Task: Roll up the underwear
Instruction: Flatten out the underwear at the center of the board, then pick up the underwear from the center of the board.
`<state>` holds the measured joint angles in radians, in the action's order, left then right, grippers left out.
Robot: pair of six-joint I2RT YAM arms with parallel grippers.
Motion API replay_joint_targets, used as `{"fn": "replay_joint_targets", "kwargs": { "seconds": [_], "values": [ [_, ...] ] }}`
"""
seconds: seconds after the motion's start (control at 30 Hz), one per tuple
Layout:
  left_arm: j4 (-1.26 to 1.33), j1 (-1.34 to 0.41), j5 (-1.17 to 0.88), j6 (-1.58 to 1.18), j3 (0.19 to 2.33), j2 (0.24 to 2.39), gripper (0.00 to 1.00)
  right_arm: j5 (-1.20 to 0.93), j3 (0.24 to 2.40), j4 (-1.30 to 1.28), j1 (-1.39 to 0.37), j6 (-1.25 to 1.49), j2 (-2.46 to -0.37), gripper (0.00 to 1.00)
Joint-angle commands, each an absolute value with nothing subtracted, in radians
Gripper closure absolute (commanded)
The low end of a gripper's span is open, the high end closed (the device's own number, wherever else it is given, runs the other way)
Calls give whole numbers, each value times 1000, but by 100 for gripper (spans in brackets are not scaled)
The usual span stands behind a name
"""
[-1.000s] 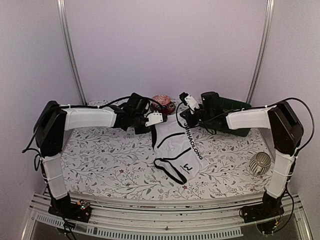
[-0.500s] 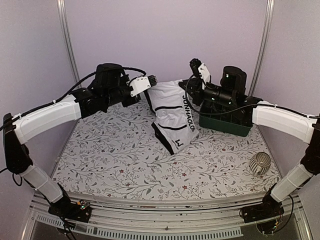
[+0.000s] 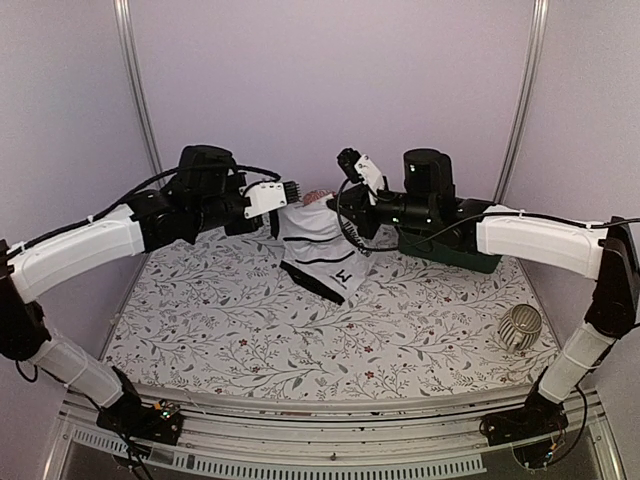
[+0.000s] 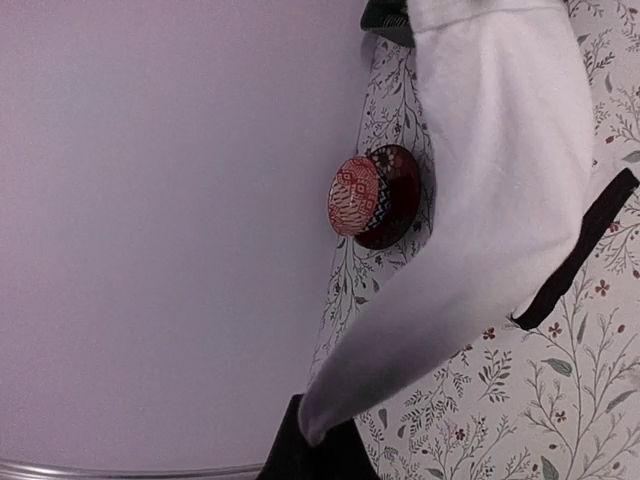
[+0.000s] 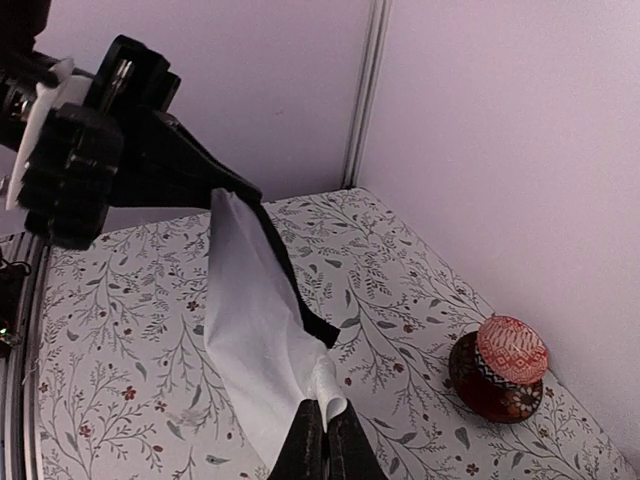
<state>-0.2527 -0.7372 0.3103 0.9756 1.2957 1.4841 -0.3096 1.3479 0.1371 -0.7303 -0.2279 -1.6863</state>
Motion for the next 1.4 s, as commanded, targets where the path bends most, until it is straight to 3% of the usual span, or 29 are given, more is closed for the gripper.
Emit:
{"fn": "replay_joint_targets", "kwargs": {
  "seconds": [0.0,0.2,0.37,0.53,0.67,0.87,0.97,1.37],
  "values": [
    [-279,-811,284,953,1236,1247,100,-314,1274,164,-845,-255,-1515,98],
    [-351,-945,296,928,1135,1020,100,-301,1150,222,-970,-230,-1369,98],
    [-322,-948,334,946,1090,1020,100,-182,1110,268,-992,-169,-1379,98],
    [-291,-832,308,991,1131,1250,100,-34,1150,239,-914,-152,-1551,98],
    [-298,-713,285,1021,1266,1551,100,-73,1217,238,-752,-83,-1776,98],
    [-298,-666,395,1038,1542,2016,100,-218,1444,222,-573,-74,-2095,98],
    [-277,-665,428,1036,1601,2100,100,-310,1490,237,-527,-88,-2154,98],
    [-257,-727,278,1044,1361,1810,100,-666,1281,264,-498,-242,-1990,98]
  ]
}}
